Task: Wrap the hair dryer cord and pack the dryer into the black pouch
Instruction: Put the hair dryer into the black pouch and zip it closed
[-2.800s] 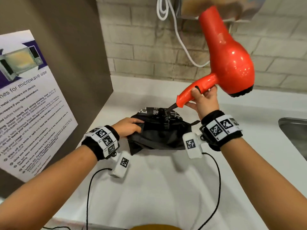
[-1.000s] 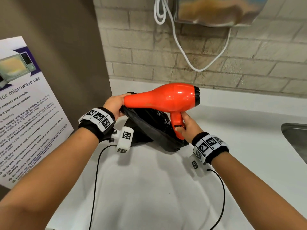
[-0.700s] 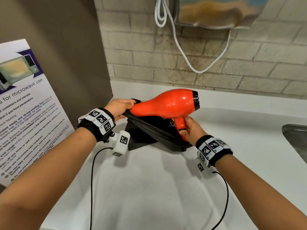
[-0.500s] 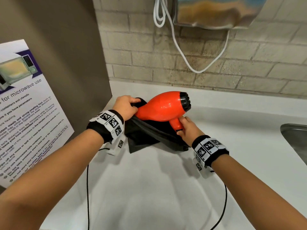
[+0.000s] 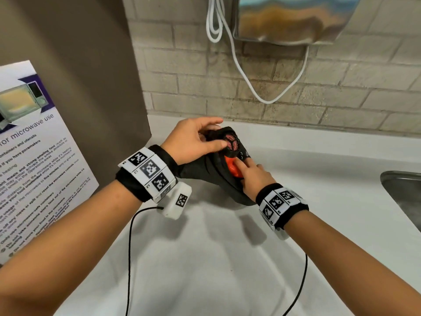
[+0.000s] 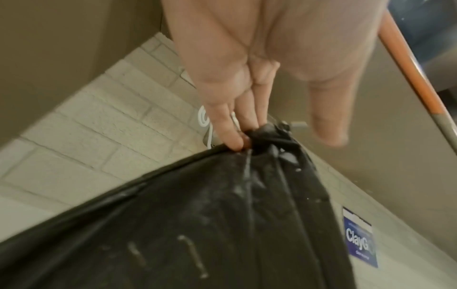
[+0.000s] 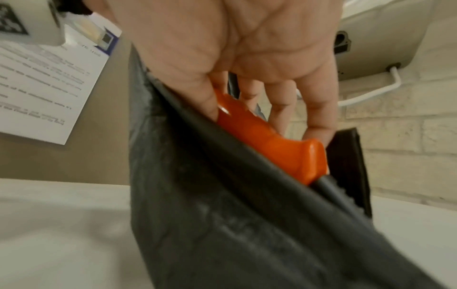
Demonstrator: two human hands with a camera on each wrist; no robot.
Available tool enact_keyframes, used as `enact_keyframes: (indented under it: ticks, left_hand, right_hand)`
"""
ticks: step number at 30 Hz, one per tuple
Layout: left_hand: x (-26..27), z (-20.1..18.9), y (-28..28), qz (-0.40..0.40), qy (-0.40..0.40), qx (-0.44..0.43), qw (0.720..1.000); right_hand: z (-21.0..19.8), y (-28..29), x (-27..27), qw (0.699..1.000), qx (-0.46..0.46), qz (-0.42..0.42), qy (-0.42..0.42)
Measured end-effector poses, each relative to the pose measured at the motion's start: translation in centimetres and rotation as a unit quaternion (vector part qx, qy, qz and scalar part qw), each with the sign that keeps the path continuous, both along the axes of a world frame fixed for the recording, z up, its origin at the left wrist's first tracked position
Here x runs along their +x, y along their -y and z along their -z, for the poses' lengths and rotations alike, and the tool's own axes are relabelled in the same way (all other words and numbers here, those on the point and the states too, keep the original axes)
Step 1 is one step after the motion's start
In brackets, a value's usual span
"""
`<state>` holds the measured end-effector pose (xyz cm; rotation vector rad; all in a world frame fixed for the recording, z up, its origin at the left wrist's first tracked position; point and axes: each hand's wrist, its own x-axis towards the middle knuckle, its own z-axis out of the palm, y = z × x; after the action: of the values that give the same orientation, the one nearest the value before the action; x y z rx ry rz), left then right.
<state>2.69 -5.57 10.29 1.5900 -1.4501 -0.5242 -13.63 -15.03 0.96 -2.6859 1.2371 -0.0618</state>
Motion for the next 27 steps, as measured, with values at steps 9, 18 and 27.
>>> enact_keyframes:
  ticks: [9,18,27]
  left_hand:
    - [0.7,2.5,0.4,0.060,0.126,0.014,0.990]
    - [-0.1,3.5,0.0,0.028,0.229,0.005,0.973]
    - [2.5,3.2,-0.8,-0.015,0.206,-0.030,0.978]
  right_hand:
    - [0.4,-0.7,-0.3,0.999,0.023,-0.009,0.046]
    - [0.8,0.5,-1.4,0.996,0.068,-0.029,0.042]
    - [3.0,2.5,-3.3,0.965,0.232,0.078,0.096]
